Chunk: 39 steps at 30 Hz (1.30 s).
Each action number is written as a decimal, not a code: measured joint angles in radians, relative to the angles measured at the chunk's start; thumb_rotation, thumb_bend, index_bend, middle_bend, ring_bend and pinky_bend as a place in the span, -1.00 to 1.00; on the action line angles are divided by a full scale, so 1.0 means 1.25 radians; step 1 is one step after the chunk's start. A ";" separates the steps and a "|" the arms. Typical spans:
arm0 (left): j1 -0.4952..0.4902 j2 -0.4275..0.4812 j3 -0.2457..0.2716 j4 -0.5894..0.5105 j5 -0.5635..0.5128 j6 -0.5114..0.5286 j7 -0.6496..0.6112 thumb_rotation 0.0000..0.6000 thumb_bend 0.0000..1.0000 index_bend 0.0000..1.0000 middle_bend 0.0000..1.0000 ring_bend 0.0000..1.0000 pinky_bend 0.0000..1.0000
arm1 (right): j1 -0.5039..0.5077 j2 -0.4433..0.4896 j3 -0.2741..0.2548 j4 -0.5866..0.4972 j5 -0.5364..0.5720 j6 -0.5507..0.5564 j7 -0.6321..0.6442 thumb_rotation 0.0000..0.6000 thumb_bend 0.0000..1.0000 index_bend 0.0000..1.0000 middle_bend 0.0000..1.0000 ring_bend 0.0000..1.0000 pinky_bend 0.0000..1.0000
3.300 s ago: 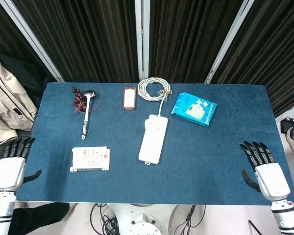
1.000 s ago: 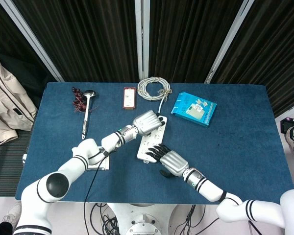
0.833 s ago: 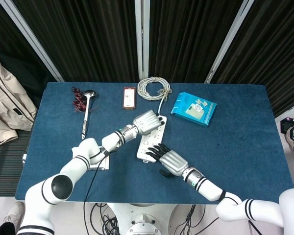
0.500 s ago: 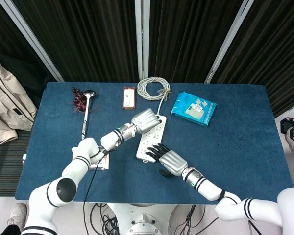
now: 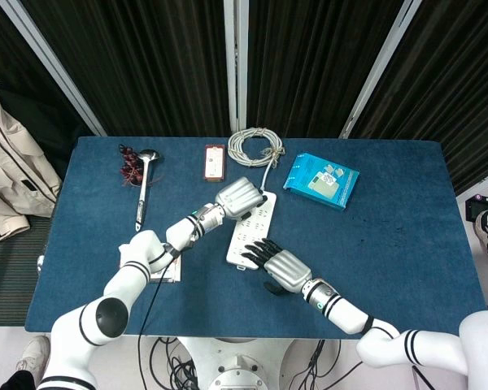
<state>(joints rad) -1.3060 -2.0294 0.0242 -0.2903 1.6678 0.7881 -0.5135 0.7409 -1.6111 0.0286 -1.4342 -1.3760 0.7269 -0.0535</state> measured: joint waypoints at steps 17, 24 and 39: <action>0.014 -0.001 0.003 0.017 -0.020 0.016 -0.005 1.00 -0.13 0.21 0.43 0.31 0.71 | 0.005 -0.001 0.000 -0.001 0.008 0.005 -0.001 1.00 -0.26 -1.00 -0.90 -1.00 -1.00; 0.013 0.000 0.008 0.013 -0.017 0.037 0.005 1.00 -0.13 0.21 0.43 0.31 0.71 | 0.008 -0.004 0.001 0.002 0.010 0.005 -0.001 1.00 -0.26 -1.00 -0.90 -1.00 -1.00; 0.045 0.073 -0.009 -0.062 -0.034 0.123 0.092 1.00 -0.14 0.15 0.36 0.26 0.64 | 0.008 0.002 0.004 -0.003 -0.007 0.034 0.002 1.00 -0.26 -1.00 -0.90 -1.00 -1.00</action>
<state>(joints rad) -1.2501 -1.9382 0.0134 -0.3683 1.6250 0.9416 -0.3990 0.7505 -1.6086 0.0342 -1.4379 -1.3852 0.7691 -0.0516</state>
